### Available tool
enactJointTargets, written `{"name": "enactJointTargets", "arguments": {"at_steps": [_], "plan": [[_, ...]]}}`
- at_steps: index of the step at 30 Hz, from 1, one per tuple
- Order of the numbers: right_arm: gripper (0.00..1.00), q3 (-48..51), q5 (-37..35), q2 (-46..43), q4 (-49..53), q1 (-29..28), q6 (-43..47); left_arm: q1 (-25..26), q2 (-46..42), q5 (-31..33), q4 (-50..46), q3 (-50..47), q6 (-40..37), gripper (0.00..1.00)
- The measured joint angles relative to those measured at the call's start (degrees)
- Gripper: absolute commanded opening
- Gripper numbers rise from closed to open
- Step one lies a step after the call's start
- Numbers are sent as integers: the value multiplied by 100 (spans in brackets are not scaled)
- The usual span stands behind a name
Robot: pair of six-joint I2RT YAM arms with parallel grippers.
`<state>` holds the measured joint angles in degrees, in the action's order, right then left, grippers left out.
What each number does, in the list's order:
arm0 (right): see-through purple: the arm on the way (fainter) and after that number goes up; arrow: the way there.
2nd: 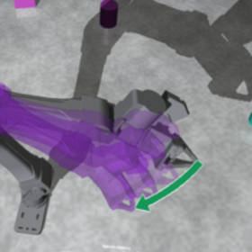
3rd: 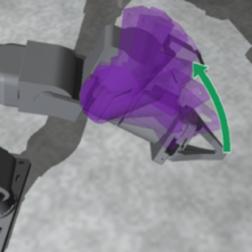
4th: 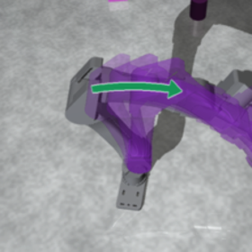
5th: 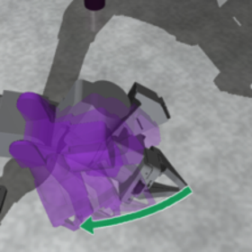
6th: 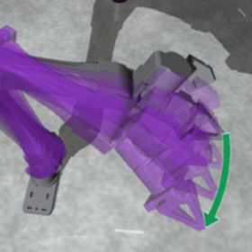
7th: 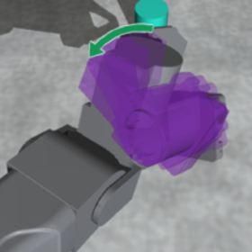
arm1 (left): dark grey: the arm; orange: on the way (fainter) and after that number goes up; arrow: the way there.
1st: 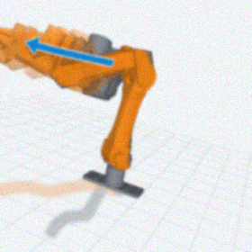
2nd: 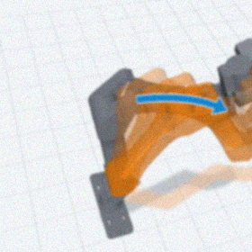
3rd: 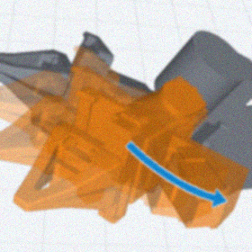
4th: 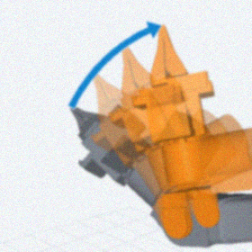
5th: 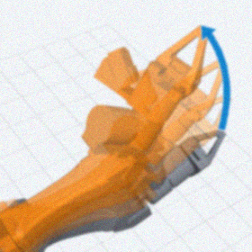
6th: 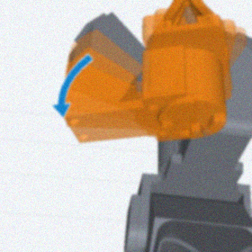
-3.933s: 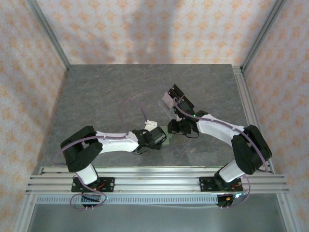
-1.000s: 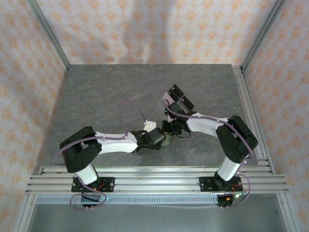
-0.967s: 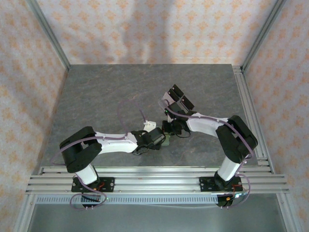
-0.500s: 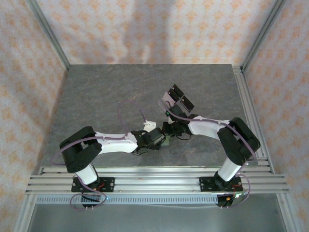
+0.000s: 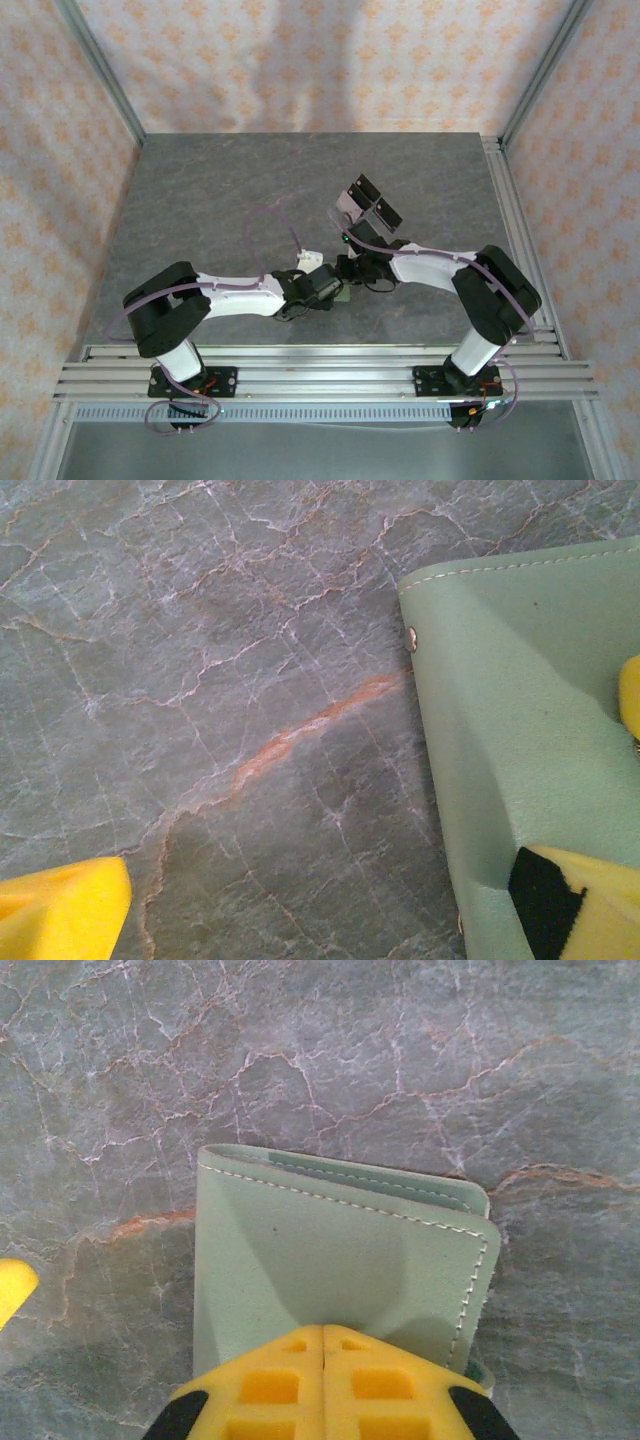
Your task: Put the credit cards into the card holder
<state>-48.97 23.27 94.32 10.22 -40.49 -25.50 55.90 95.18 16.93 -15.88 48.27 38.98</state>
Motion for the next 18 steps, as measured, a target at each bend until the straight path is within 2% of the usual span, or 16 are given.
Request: {"name": "enactJointTargets", "arguments": {"at_steps": [18], "plan": [[0, 754, -848, -551, -575, -446, -94, 0, 0, 2, -15, 0, 13, 100]]}}
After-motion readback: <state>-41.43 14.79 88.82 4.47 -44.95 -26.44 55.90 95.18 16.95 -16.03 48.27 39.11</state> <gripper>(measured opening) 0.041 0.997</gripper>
